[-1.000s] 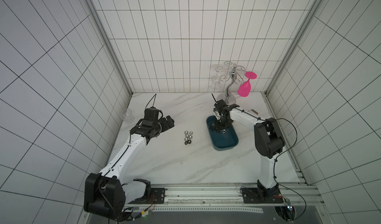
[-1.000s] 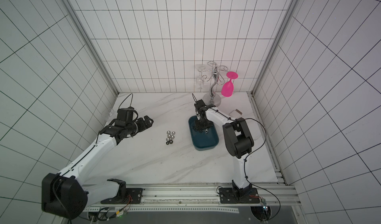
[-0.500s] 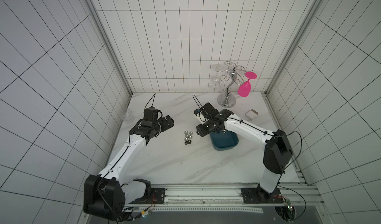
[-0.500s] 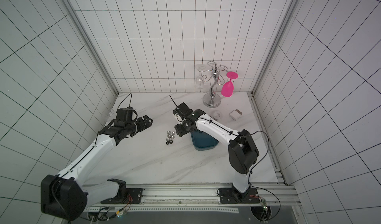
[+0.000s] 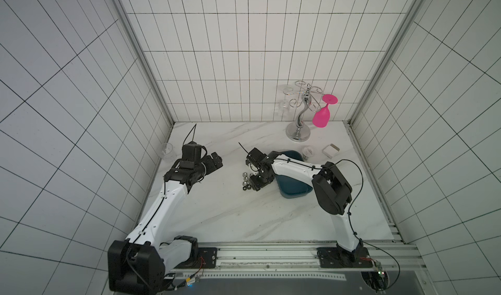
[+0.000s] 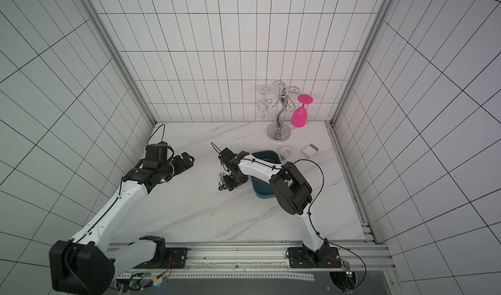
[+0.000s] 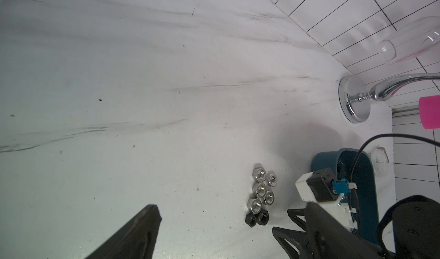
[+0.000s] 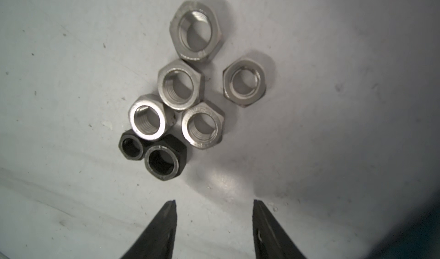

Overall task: Put the nuts on the desktop into the storage box
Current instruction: Pick up the nut from the center of the board.

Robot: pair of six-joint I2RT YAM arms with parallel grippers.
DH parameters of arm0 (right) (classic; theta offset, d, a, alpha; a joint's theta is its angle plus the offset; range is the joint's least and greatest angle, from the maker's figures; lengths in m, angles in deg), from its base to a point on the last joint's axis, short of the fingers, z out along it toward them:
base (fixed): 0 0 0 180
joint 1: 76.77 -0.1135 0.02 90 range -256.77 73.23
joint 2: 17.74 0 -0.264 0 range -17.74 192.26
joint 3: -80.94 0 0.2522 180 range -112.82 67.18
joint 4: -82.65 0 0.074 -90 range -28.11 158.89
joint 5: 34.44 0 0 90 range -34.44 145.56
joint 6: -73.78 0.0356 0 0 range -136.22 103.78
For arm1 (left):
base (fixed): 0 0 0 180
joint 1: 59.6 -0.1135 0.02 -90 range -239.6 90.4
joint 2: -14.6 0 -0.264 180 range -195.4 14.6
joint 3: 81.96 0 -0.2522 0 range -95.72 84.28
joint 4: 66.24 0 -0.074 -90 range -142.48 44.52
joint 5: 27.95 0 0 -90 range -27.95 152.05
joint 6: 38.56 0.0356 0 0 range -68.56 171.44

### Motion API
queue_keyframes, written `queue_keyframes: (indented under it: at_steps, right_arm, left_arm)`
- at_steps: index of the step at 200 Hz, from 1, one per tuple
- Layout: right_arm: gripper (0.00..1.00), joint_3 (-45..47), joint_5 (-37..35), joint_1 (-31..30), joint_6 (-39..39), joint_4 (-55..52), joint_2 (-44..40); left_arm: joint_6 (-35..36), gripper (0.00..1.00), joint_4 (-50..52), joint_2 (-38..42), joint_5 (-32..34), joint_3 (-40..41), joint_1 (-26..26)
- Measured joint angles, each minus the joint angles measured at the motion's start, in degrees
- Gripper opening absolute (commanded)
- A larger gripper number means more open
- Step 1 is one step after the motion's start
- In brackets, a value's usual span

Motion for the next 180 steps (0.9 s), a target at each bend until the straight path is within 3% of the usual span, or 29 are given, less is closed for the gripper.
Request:
queue_keyframes:
  at_steps: [102, 180]
  right_arm:
    - [0.53, -9.84, -3.52, -3.28, 0.59, -1.22, 7.34]
    - [0.40, -13.97, -6.10, -4.04, 0.96, -2.32, 9.97]
  left_arm:
    - [1.92, 0.98, 0.24, 0.04, -0.17, 0.57, -3.08]
    - [2.58, 0.98, 1.95, 0.44, -1.84, 1.22, -4.92]
